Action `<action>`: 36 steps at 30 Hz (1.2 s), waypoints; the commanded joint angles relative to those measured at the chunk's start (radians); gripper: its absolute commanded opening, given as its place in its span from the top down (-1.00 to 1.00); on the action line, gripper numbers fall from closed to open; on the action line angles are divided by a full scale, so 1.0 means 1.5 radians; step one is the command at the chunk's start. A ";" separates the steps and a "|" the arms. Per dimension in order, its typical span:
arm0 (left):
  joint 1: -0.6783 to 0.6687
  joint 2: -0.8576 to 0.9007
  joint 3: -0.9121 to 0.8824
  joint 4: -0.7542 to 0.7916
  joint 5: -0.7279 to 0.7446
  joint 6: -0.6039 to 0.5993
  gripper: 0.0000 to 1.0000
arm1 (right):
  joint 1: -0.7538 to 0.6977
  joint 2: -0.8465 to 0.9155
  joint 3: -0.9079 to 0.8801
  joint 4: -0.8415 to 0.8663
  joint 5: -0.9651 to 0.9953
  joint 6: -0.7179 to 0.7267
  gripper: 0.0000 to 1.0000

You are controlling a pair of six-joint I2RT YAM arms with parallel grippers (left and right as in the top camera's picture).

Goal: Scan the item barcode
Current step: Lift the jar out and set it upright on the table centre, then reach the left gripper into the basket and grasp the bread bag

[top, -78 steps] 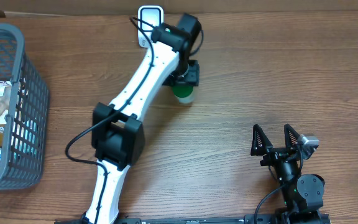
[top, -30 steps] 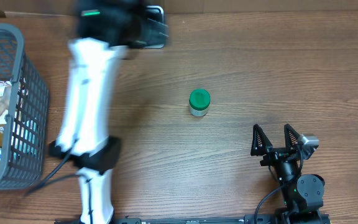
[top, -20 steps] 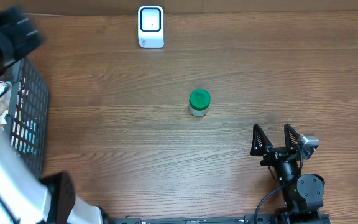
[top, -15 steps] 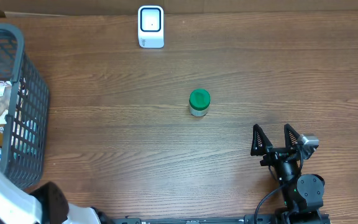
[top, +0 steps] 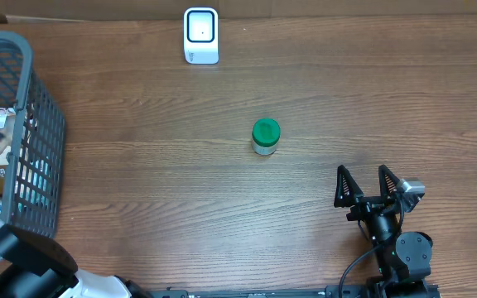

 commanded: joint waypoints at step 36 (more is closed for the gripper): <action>-0.030 0.258 -0.056 0.154 -0.012 0.224 0.92 | -0.002 -0.006 -0.007 0.004 -0.003 -0.003 -1.00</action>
